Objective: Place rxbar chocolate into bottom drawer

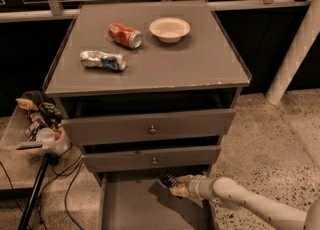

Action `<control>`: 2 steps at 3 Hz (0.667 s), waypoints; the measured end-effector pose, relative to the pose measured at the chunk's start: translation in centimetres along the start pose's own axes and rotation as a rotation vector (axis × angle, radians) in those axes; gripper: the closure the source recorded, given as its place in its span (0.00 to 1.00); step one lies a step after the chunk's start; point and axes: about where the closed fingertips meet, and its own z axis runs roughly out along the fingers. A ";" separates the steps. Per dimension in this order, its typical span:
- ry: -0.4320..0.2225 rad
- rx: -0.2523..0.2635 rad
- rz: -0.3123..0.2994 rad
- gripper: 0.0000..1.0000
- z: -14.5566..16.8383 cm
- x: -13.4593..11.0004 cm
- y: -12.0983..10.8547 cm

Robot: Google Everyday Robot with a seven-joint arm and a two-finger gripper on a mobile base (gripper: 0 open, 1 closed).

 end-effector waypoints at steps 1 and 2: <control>-0.049 -0.043 -0.077 1.00 1.4 0.3 0.2; -0.062 -0.095 -0.141 1.00 2.7 1.7 0.3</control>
Offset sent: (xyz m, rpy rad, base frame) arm 0.0009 0.0087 -0.0517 0.0277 -0.1198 0.2496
